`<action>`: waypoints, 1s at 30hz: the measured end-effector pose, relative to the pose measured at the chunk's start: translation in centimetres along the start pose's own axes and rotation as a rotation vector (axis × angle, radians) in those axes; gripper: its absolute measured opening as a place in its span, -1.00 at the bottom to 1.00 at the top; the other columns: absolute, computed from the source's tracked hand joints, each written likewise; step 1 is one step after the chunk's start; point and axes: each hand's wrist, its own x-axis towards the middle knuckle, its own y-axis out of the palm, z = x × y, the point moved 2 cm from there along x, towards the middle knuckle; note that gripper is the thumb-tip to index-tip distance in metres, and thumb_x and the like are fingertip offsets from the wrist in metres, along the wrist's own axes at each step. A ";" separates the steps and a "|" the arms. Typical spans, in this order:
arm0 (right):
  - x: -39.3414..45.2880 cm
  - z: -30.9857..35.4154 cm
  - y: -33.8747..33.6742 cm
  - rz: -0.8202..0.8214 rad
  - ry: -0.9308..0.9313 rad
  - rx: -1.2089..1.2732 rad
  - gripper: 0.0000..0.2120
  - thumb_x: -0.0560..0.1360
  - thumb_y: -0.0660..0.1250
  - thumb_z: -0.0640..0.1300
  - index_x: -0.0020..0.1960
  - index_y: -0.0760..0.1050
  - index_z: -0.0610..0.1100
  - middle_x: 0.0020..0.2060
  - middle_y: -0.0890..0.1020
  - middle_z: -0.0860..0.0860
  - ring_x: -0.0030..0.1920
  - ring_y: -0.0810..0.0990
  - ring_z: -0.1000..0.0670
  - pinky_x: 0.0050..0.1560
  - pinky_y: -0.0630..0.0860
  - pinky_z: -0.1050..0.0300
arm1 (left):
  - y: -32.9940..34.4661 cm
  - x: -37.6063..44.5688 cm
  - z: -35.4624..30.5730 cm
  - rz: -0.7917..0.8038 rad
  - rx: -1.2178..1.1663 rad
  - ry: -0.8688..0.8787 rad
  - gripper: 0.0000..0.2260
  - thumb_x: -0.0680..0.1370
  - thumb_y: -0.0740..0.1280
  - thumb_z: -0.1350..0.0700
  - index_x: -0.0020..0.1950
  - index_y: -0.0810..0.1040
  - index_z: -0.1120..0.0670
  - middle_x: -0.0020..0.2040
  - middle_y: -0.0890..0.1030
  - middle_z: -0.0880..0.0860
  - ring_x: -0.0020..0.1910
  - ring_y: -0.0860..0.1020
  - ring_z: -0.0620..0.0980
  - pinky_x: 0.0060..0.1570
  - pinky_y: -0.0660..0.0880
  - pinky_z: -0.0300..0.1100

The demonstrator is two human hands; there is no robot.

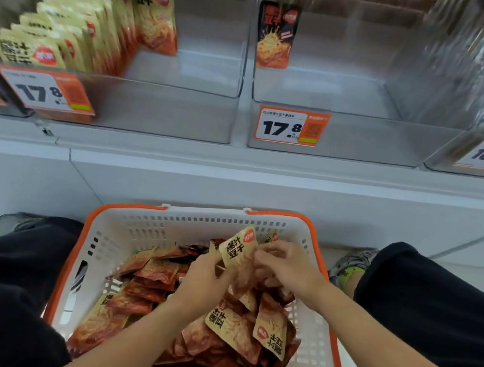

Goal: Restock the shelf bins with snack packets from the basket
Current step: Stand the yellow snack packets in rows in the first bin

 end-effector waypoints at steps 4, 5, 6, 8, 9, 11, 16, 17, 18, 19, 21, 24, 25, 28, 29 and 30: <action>0.1 2.3 -0.7 -0.135 -0.205 -0.171 -0.75 0.44 0.52 -0.06 0.09 0.57 0.00 -0.08 0.68 0.11 -0.06 0.64 0.15 0.06 0.57 0.19 | -3.4 1.3 -2.4 0.080 -0.082 -0.031 -0.85 0.64 0.30 0.14 0.06 0.62 -0.08 -0.14 0.68 -0.13 -0.25 0.62 -0.10 -0.16 0.58 -0.15; 0.0 3.1 -0.7 -0.104 -0.250 -0.175 -0.76 0.44 0.52 -0.07 0.09 0.59 0.02 -0.08 0.69 0.13 -0.06 0.64 0.17 0.07 0.56 0.19 | -4.4 1.6 -2.8 0.093 -0.081 -0.041 -0.87 0.64 0.30 0.12 0.07 0.62 -0.07 -0.14 0.68 -0.10 -0.22 0.63 -0.04 -0.12 0.60 -0.07; -0.1 4.1 -0.6 -0.075 -0.287 -0.177 -0.78 0.45 0.52 -0.08 0.07 0.60 0.02 -0.09 0.71 0.13 -0.07 0.66 0.16 0.08 0.57 0.16 | -5.4 1.9 -3.4 0.101 -0.063 -0.032 -0.87 0.65 0.29 0.08 0.08 0.61 -0.10 -0.11 0.68 -0.12 -0.16 0.65 -0.05 -0.06 0.60 -0.10; -0.5 6.2 -0.3 -0.068 -0.336 -0.146 -0.85 0.46 0.51 -0.08 0.02 0.62 -0.01 -0.11 0.72 0.11 -0.11 0.67 0.14 0.07 0.59 0.08 | -7.7 2.3 -4.9 0.104 -0.019 0.016 -0.87 0.66 0.27 0.05 0.06 0.59 -0.16 -0.08 0.67 -0.19 -0.07 0.63 -0.15 -0.06 0.52 -0.26; -0.8 7.3 -0.2 -0.078 -0.360 -0.106 -0.86 0.46 0.51 -0.10 -0.01 0.62 -0.03 -0.12 0.73 0.09 -0.13 0.68 0.13 0.06 0.60 0.05 | -8.9 2.4 -5.8 0.097 -0.013 0.040 -0.87 0.66 0.27 0.05 0.06 0.60 -0.13 -0.06 0.67 -0.18 -0.05 0.63 -0.13 -0.05 0.51 -0.26; -1.3 9.6 0.0 -0.083 -0.408 -0.054 -0.87 0.46 0.52 -0.12 -0.03 0.62 -0.06 -0.13 0.73 0.07 -0.13 0.68 0.11 0.06 0.60 0.02 | -11.3 2.6 -7.5 0.065 0.018 0.090 -0.84 0.66 0.27 0.07 0.11 0.63 0.04 0.00 0.70 -0.03 0.01 0.65 0.00 0.05 0.57 -0.08; -2.0 15.2 1.3 -0.100 -0.521 -0.030 -0.80 0.43 0.55 -0.15 0.00 0.60 -0.08 -0.13 0.73 0.00 -0.12 0.70 -0.01 -0.04 0.62 -0.01 | -16.5 2.0 -11.2 -0.050 -0.054 0.207 -0.82 0.64 0.29 0.14 0.15 0.62 0.17 -0.02 0.72 0.02 -0.05 0.68 -0.07 0.02 0.62 -0.10; -2.2 16.5 1.6 -0.118 -0.560 -0.025 -0.81 0.42 0.55 -0.16 -0.02 0.60 -0.07 -0.14 0.73 0.01 -0.14 0.70 0.00 -0.09 0.61 0.05 | -17.5 1.8 -11.7 -0.088 -0.052 0.246 -0.82 0.63 0.30 0.14 0.14 0.62 0.18 -0.02 0.72 0.02 -0.08 0.67 -0.10 -0.01 0.62 -0.11; -2.4 17.7 1.9 -0.140 -0.606 -0.025 -0.82 0.42 0.55 -0.17 -0.05 0.59 -0.05 -0.15 0.73 0.03 -0.16 0.69 0.02 -0.14 0.59 0.12 | -18.5 1.8 -12.2 -0.133 -0.047 0.295 -0.84 0.62 0.31 0.14 0.13 0.60 0.17 -0.02 0.71 0.03 -0.09 0.67 -0.11 -0.03 0.61 -0.11; -2.6 19.0 2.2 -0.172 -0.655 -0.030 -0.82 0.42 0.55 -0.18 -0.07 0.57 -0.03 -0.16 0.73 0.04 -0.17 0.68 0.05 -0.17 0.57 0.18 | -19.5 1.8 -12.6 -0.193 -0.035 0.344 -0.85 0.61 0.33 0.13 0.14 0.58 0.14 0.00 0.70 0.02 -0.08 0.65 -0.13 -0.04 0.60 -0.17; -2.7 21.8 2.8 -0.252 -0.751 -0.048 -0.81 0.44 0.53 -0.17 -0.06 0.55 -0.01 -0.15 0.71 0.08 -0.18 0.66 0.07 -0.19 0.57 0.23 | -21.9 1.9 -13.0 -0.368 0.022 0.435 -0.78 0.58 0.38 0.10 0.21 0.52 0.04 0.07 0.62 -0.07 -0.02 0.59 -0.19 -0.03 0.52 -0.37; -1.9 26.0 3.3 -0.369 -0.860 -0.065 -0.80 0.46 0.52 -0.15 0.00 0.52 -0.03 -0.12 0.69 0.08 -0.13 0.66 0.07 -0.16 0.60 0.19 | -25.3 2.6 -13.0 -0.603 0.228 0.560 -0.68 0.55 0.41 0.04 0.27 0.46 0.00 0.15 0.50 -0.06 0.13 0.48 -0.14 0.15 0.42 -0.34; -1.3 27.4 3.5 -0.395 -0.884 -0.079 -0.77 0.46 0.51 -0.14 0.02 0.50 -0.02 -0.13 0.69 0.09 -0.14 0.66 0.10 -0.17 0.59 0.22 | -26.2 2.9 -12.8 -0.650 0.325 0.575 -0.66 0.55 0.41 0.00 0.28 0.46 0.03 0.16 0.47 -0.02 0.17 0.44 -0.07 0.19 0.40 -0.23; 2.0 31.1 4.5 -0.428 -0.871 -0.123 -0.70 0.45 0.53 -0.15 0.03 0.43 -0.01 -0.19 0.68 0.08 -0.19 0.66 0.16 -0.19 0.57 0.29 | -28.6 4.2 -11.5 -0.748 0.557 0.539 -0.46 0.47 0.37 -0.13 0.37 0.42 0.09 0.26 0.45 0.09 0.26 0.37 0.10 0.26 0.33 0.01; 3.6 32.0 4.8 -0.437 -0.842 -0.149 -0.69 0.44 0.54 -0.15 0.02 0.42 -0.03 -0.21 0.68 0.06 -0.20 0.66 0.14 -0.19 0.58 0.24 | -29.2 4.6 -11.0 -0.762 0.585 0.517 -0.38 0.44 0.37 -0.15 0.42 0.39 0.11 0.30 0.44 0.12 0.30 0.36 0.15 0.30 0.31 0.06; 5.4 32.8 5.1 -0.443 -0.811 -0.182 -0.68 0.43 0.55 -0.15 0.01 0.42 -0.05 -0.23 0.68 0.05 -0.21 0.66 0.12 -0.18 0.60 0.18 | -29.8 4.9 -10.5 -0.771 0.600 0.497 -0.31 0.42 0.37 -0.16 0.46 0.35 0.11 0.35 0.42 0.14 0.34 0.35 0.18 0.34 0.30 0.09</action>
